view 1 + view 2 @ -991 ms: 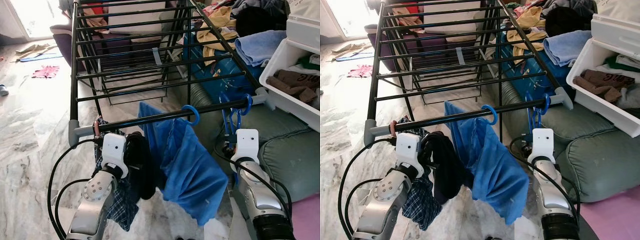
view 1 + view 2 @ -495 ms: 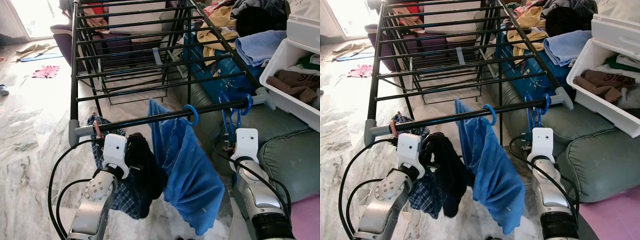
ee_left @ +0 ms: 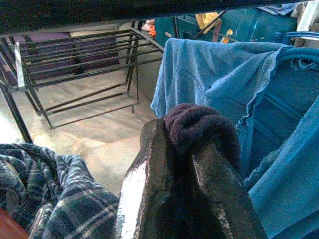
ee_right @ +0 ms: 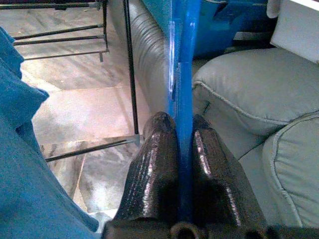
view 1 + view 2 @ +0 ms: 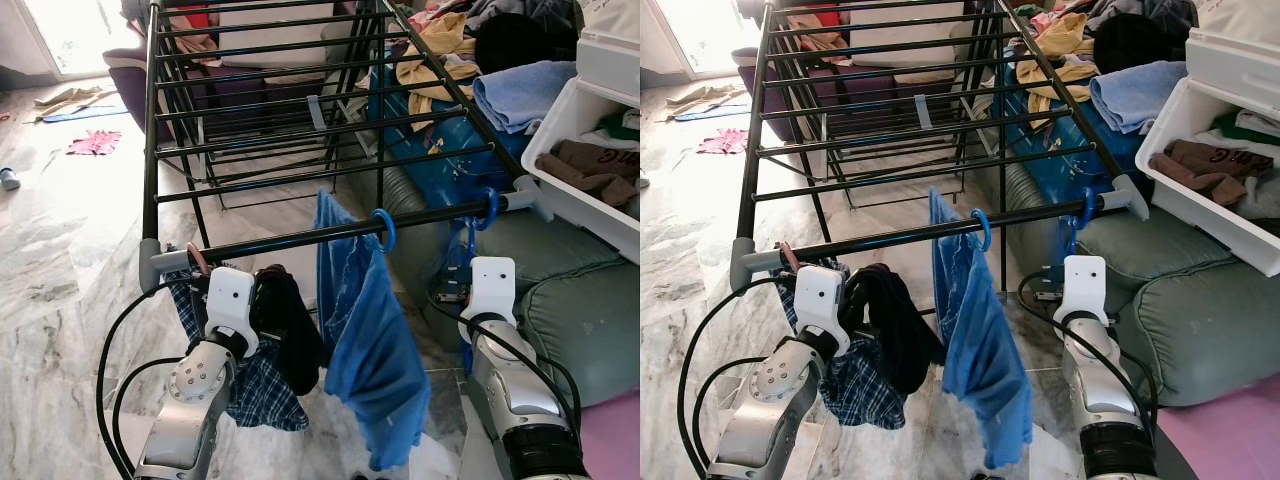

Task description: Hang hanger

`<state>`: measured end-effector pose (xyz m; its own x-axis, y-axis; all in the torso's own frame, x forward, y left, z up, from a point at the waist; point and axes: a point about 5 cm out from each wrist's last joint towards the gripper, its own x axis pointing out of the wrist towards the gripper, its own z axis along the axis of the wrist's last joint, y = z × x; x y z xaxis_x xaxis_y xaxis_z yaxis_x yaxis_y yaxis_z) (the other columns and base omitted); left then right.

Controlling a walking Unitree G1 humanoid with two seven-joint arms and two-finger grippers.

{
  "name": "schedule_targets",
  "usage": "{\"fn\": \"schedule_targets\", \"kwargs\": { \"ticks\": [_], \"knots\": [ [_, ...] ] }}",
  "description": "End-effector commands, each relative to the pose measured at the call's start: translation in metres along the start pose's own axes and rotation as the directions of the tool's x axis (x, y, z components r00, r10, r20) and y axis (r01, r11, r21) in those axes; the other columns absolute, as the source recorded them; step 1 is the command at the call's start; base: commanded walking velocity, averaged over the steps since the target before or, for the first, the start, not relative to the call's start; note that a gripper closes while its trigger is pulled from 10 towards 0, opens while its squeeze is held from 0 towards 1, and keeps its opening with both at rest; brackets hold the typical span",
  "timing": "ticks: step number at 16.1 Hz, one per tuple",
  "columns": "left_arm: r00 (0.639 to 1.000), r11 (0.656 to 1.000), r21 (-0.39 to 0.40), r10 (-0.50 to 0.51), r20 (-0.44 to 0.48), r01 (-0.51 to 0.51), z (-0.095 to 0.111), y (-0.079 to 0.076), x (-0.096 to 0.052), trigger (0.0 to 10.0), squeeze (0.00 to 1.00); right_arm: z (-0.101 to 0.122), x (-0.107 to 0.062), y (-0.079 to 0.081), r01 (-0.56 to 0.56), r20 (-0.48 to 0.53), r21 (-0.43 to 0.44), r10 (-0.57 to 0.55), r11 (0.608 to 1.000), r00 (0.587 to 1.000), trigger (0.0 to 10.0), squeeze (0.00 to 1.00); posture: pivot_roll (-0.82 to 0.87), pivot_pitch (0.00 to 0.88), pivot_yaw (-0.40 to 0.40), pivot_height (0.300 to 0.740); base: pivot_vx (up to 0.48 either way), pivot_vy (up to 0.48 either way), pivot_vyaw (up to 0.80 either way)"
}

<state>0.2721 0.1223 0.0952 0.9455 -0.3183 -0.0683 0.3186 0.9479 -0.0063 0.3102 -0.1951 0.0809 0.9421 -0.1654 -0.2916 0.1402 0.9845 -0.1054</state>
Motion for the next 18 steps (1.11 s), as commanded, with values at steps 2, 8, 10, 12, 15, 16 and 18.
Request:
{"fn": "schedule_targets", "kwargs": {
  "ticks": [2, 8, 10, 12, 15, 16, 18],
  "knots": [
    [1.000, 1.000, 0.012, -0.013, 0.004, 0.013, 0.003, -0.001, 0.002, 10.0, 0.00, -0.003, 0.000, 0.002, -0.006, -0.023, 0.009, 0.006, 1.000, 1.000, 0.0, 0.00, 0.00, 0.092, -0.006, 0.740, 0.000, 0.000, 0.00],
    [1.000, 1.000, 0.010, -0.018, -0.006, 0.018, 0.001, -0.002, 0.002, 10.0, 0.00, -0.003, -0.002, 0.008, -0.053, -0.019, 0.023, 0.053, 0.998, 0.998, 0.0, 0.00, 0.00, 0.094, -0.006, 0.740, 0.000, 0.000, 0.00],
    [1.000, 1.000, 0.009, -0.018, -0.009, 0.018, 0.001, -0.002, 0.001, 10.0, 0.00, -0.005, -0.004, 0.008, -0.067, -0.020, 0.022, 0.068, 0.997, 0.997, 0.0, 0.00, 0.00, 0.097, -0.006, 0.740, 0.000, 0.000, 0.00],
    [1.000, 1.000, 0.008, -0.019, -0.012, 0.019, 0.000, -0.002, 0.001, 10.0, 0.00, -0.008, -0.007, 0.007, -0.082, -0.020, -0.006, 0.082, 0.997, 0.996, 0.0, 0.00, -0.01, 0.097, -0.006, 0.740, 0.000, 0.000, 0.00],
    [1.000, 1.000, 0.006, -0.018, -0.016, 0.019, 0.000, -0.003, 0.001, 10.0, 0.00, -0.013, -0.012, 0.005, -0.104, -0.023, -0.043, 0.103, 0.994, 0.994, 0.0, 0.00, -0.01, 0.099, -0.005, 0.740, 0.000, 0.000, 0.00],
    [1.000, 1.000, 0.006, -0.018, -0.017, 0.018, 0.000, -0.002, 0.001, 10.0, 0.00, -0.014, -0.014, 0.004, -0.110, -0.021, -0.056, 0.109, 0.992, 0.994, 0.0, 0.00, -0.01, 0.099, -0.005, 0.740, 0.000, 0.000, 0.00],
    [1.000, 1.000, 0.006, -0.019, -0.019, 0.019, -0.001, -0.002, 0.001, 10.0, 0.00, -0.017, -0.015, 0.003, -0.106, -0.028, -0.065, 0.105, 0.992, 0.994, 0.0, 0.00, -0.01, 0.100, -0.004, 0.740, 0.000, 0.000, 0.00]
  ]
}}
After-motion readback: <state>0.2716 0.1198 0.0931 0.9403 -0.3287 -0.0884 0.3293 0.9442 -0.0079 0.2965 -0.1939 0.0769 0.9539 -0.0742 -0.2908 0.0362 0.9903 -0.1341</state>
